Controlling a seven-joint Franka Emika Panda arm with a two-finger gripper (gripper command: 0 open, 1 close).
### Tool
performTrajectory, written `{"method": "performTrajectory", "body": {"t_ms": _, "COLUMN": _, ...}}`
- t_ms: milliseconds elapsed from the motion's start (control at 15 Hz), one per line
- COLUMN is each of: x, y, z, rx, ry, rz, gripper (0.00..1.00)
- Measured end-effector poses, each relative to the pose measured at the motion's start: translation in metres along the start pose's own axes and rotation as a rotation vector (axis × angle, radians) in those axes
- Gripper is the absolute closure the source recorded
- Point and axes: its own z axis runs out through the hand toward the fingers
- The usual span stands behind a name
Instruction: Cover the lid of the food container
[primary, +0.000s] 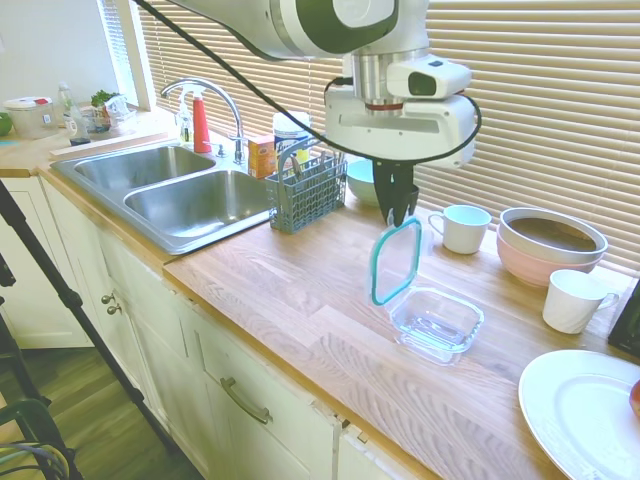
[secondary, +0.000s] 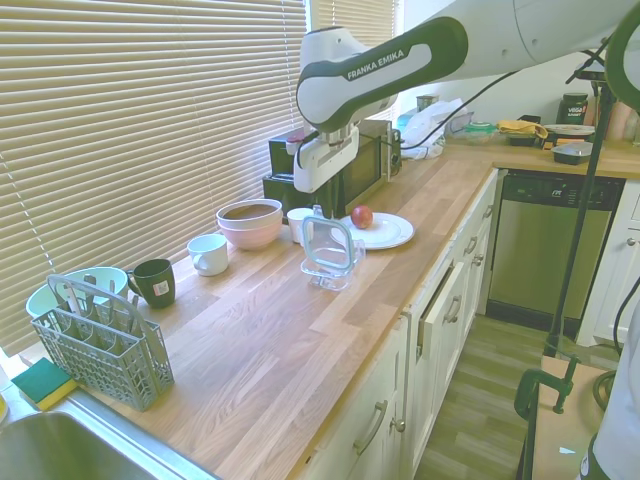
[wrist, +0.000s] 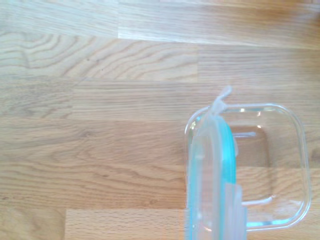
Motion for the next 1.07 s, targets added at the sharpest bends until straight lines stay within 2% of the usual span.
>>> {"method": "performTrajectory", "body": {"t_ms": 667, "x": -0.009, "y": -0.023, "z": -0.003, "rx": 0.007, "ry": 0.005, "rz": -0.029, "gripper": 1.00}}
{"method": "performTrajectory", "body": {"t_ms": 1067, "x": -0.002, "y": -0.022, "z": -0.006, "rx": 0.004, "ry": 0.006, "rz": -0.022, "gripper": 1.00}}
